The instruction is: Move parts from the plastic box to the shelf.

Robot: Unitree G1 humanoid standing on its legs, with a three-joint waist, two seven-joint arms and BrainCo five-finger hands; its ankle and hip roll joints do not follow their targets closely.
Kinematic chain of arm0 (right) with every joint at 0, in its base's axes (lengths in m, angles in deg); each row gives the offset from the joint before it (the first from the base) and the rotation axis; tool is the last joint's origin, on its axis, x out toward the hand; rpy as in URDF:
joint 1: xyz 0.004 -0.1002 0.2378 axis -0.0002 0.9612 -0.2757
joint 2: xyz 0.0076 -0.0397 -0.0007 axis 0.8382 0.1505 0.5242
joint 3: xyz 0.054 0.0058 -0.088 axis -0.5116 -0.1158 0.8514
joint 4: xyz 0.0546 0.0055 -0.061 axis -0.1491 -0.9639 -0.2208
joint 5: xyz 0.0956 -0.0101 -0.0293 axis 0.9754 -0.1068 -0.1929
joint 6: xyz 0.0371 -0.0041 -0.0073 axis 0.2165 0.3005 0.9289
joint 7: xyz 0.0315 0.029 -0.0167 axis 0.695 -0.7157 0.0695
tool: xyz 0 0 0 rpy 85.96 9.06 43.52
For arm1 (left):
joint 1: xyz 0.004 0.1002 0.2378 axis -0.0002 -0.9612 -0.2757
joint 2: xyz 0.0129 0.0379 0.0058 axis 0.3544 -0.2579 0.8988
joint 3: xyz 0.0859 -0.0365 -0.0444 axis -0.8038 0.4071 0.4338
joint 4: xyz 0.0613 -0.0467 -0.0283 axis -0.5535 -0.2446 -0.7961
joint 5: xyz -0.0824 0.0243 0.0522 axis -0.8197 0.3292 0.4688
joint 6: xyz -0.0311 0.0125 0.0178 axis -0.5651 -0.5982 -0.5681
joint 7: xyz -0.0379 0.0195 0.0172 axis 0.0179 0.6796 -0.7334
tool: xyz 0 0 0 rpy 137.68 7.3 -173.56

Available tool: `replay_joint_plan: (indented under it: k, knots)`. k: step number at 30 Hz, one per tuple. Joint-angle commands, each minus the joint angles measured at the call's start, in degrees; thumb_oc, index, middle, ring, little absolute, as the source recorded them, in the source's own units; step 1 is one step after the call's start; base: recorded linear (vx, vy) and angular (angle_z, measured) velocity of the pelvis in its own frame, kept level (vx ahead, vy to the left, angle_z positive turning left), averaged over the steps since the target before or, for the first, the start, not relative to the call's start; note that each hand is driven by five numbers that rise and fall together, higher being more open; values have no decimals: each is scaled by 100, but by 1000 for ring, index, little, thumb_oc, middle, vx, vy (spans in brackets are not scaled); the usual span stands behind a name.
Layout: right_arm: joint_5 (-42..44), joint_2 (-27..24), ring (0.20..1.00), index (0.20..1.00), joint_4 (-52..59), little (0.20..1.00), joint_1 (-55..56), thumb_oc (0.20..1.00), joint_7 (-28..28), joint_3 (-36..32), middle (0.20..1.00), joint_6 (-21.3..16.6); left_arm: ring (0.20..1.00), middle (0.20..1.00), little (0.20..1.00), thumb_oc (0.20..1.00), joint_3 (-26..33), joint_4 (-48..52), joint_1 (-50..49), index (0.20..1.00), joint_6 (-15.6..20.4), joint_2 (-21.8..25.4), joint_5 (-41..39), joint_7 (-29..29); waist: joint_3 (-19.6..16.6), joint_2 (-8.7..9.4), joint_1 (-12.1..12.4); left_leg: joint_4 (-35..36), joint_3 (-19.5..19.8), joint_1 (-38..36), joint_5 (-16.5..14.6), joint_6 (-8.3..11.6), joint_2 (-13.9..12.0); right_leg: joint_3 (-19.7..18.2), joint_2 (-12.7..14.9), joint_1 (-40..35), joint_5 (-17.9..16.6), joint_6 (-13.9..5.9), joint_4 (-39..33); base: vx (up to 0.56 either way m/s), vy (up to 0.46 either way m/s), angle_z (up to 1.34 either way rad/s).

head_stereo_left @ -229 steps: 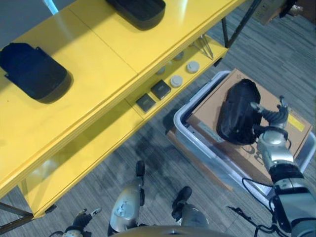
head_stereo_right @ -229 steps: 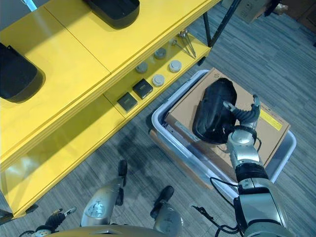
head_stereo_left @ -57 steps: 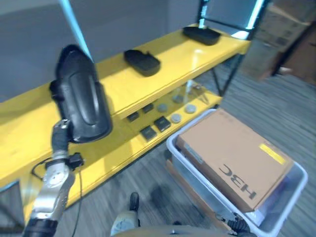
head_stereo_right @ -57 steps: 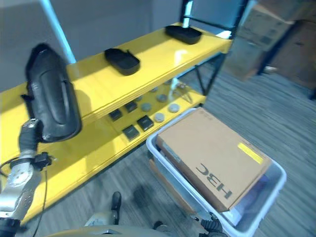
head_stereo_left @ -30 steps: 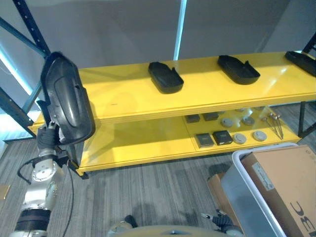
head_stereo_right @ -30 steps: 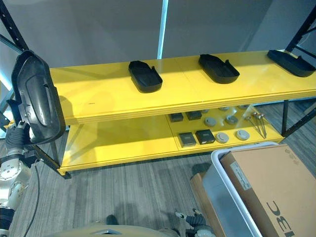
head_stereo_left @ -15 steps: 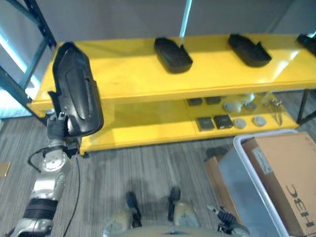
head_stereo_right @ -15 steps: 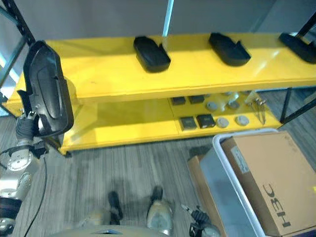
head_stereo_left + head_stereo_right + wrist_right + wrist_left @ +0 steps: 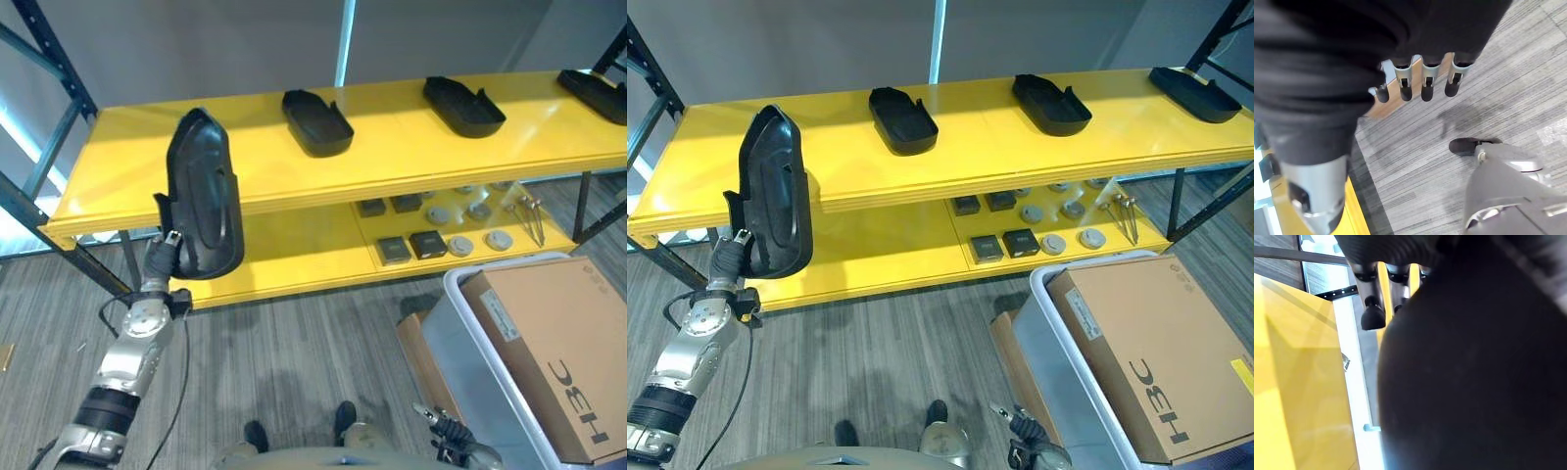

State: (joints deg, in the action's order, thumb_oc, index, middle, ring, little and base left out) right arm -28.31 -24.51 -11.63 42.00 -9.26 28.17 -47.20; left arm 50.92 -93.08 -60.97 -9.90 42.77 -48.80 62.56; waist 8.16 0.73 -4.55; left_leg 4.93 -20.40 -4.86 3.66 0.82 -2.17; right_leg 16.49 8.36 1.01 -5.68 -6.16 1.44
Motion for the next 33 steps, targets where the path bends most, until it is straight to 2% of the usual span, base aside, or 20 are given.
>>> replay_joint_plan:
  k: [1, 5, 6, 8, 10, 11, 14, 15, 16, 17, 18, 20, 22, 24, 25, 26, 28, 29, 31, 33]
  knots:
    - [5, -47, 1000, 1000, -48, 1000, 57, 1000, -12, 65, 1000, 8, 200, 200, 200, 200, 166, 4, 753, 200, 306, 161, 208, -3, -70, -5, -11, 7, -118, 82, -458, -304, 254, -396, 2, 248, 227, -326, 650, 59, 122, -1]
    - [72, -18, 1000, 1000, 41, 1000, 148, 1000, 6, 137, 1000, -38, 200, 200, 200, 200, 99, -145, 1011, 200, 233, 210, 213, 65, 95, -63, -115, -75, -186, 55, -607, -577, 411, -489, 95, 993, 20, -465, 2271, 75, 178, 3]
    - [52, -5, 1000, 1000, 155, 1000, 234, 1000, 51, 108, 1000, -10, 200, 200, 200, 200, 163, -137, 980, 200, 211, 192, 293, 31, 209, -139, -143, -70, -92, -124, -821, -657, 506, -495, 254, 1458, -196, -634, 3263, 167, 200, -9]
    - [-25, -12, 1000, 1000, 198, 1000, 244, 1000, 82, 90, 1000, 38, 200, 200, 200, 200, 224, -81, 918, 200, 167, 194, 284, 44, 266, -148, -144, -99, -91, -204, -885, -653, 545, -435, 363, 1700, -409, -691, 3369, 169, 105, -9]
    - [-94, 5, 1000, 1000, 208, 1000, 253, 1000, 101, 71, 1000, 61, 200, 200, 200, 200, 265, -18, 866, 200, 116, 200, 263, 42, 284, -108, -151, -153, -55, -269, -963, -606, 588, -379, 396, 1746, -647, -737, 2902, 212, -98, -26]
    - [-119, 32, 1000, 1000, 175, 1000, 257, 1000, 116, 55, 1000, 62, 200, 200, 200, 200, 309, 34, 807, 200, 75, 197, 284, 11, 293, 18, -179, -279, -57, -273, -963, -547, 637, -280, 364, 1612, -937, -686, 2007, 279, -203, -20]
    - [-157, 87, 1000, 1000, 160, 1000, 299, 1000, 126, 9, 1000, 61, 200, 200, 200, 200, 303, 133, 774, 200, -15, 175, 343, 3, 304, 177, -252, -457, 116, -361, -1134, -497, 724, -350, 335, 1413, -1149, -769, 809, 471, -266, 14]
    - [-221, 227, 1000, 1000, 171, 1000, 511, 1000, 149, -119, 1000, 51, 200, 200, 200, 200, 281, 138, 652, 200, 10, 253, 306, -159, 322, 237, -296, -684, 264, -556, -1466, -473, 615, -508, 459, 1473, -1399, -884, -142, 890, -447, 54]
    - [-299, 281, 1000, 1000, 143, 1000, 613, 1000, 188, -179, 1000, 3, 200, 200, 200, 200, 306, 117, 591, 200, 50, 252, 329, -254, 333, 258, -311, -770, 263, -624, -1547, -464, 545, -501, 511, 1479, -1462, -884, -190, 861, -424, 67]
    - [-335, 308, 1000, 1000, 120, 1000, 666, 1000, 209, -204, 1000, -21, 200, 200, 200, 200, 327, 123, 548, 200, 75, 234, 358, -322, 333, 269, -318, -858, 246, -650, -1608, -467, 502, -495, 528, 1447, -1417, -884, -159, 465, -215, 52]
    - [-329, 313, 1000, 1000, 72, 1000, 698, 1000, 216, -200, 1000, -57, 200, 200, 200, 200, 345, 156, 531, 200, 75, 200, 395, -379, 314, 286, -320, -974, 195, -643, -1648, -477, 464, -454, 533, 1322, -1183, -881, -123, 583, -239, 41]
    - [-301, 280, 1000, 1000, -197, 1000, 584, 1000, 81, -158, 1000, -109, 200, 200, 200, 200, 272, 153, 569, 200, 6, 154, 242, -381, 230, 329, -381, -1463, 60, -570, -1841, -544, 289, -529, 512, 1221, -843, -816, 474, 640, -271, 45]
    - [-329, 174, 1000, 1000, -410, 1000, 422, 1000, 216, -108, 1000, -189, 200, 200, 200, 200, 278, 171, 566, 200, -27, 109, 186, -425, 99, 295, -410, -1793, -158, -650, -2054, -480, 2, -362, 351, 1017, -268, -614, 830, 555, -243, 36]
    - [-285, 132, 1000, 1000, -455, 1000, 398, 1000, 168, -66, 1000, -214, 200, 200, 200, 200, 290, 210, 567, 200, -107, 47, 153, -386, -54, 277, -446, -1986, -286, -689, -2001, -368, -179, -292, 190, 860, -14, -424, 822, 454, -220, 14]
    - [-310, 76, 1000, 1000, -503, 1000, 375, 1000, 172, -88, 1000, -181, 200, 200, 200, 200, 268, 209, 544, 200, -139, -3, 76, -300, -163, 257, -490, -2266, -403, -715, -1858, -230, -356, -246, 63, 783, 142, -271, 790, 475, -244, 12]
    - [-388, 16, 1000, 1000, -547, 1000, 348, 1000, 227, -117, 1000, -163, 200, 200, 200, 200, 259, 222, 516, 200, -169, -44, 3, -233, -248, 223, -493, -2576, -482, -683, -1521, -35, -531, -185, -93, 671, 271, -108, 700, 357, -223, 13]
    - [-418, -32, 1000, 1000, -585, 1000, 337, 1000, 284, -137, 1000, -177, 200, 200, 200, 200, 263, 229, 490, 200, -168, -65, -23, -211, -280, 194, -476, -3003, -495, -594, -1146, 186, -716, -137, -242, 567, 367, 42, 609, 236, -242, -6]
    - [-441, -155, 1000, 1000, -621, 1000, 319, 1000, 376, -136, 1000, -203, 200, 200, 200, 200, 250, 258, 416, 200, -140, -118, -37, -149, -271, 205, -390, -4254, -357, -68, -324, 648, -1124, -89, -554, 276, 567, 389, 369, 263, -328, -13]
    - [-405, -238, 1000, 1000, -643, 1000, 338, 1000, 398, -131, 1000, -246, 200, 200, 200, 200, 218, 268, 391, 200, -91, -174, -8, -102, -162, 251, -313, -4972, -72, 738, -18, 740, -1338, -151, -686, 108, 620, 558, 276, 186, -196, 1]
    - [-397, -287, 1000, 1000, -790, 1000, 286, 1000, 430, -137, 1000, -356, 200, 200, 200, 200, 197, 222, 394, 200, 5, -209, 25, -92, -47, 245, -285, -4781, -15, 1112, 62, 689, -1487, -281, -761, -23, 646, 589, 230, 108, 54, -37]
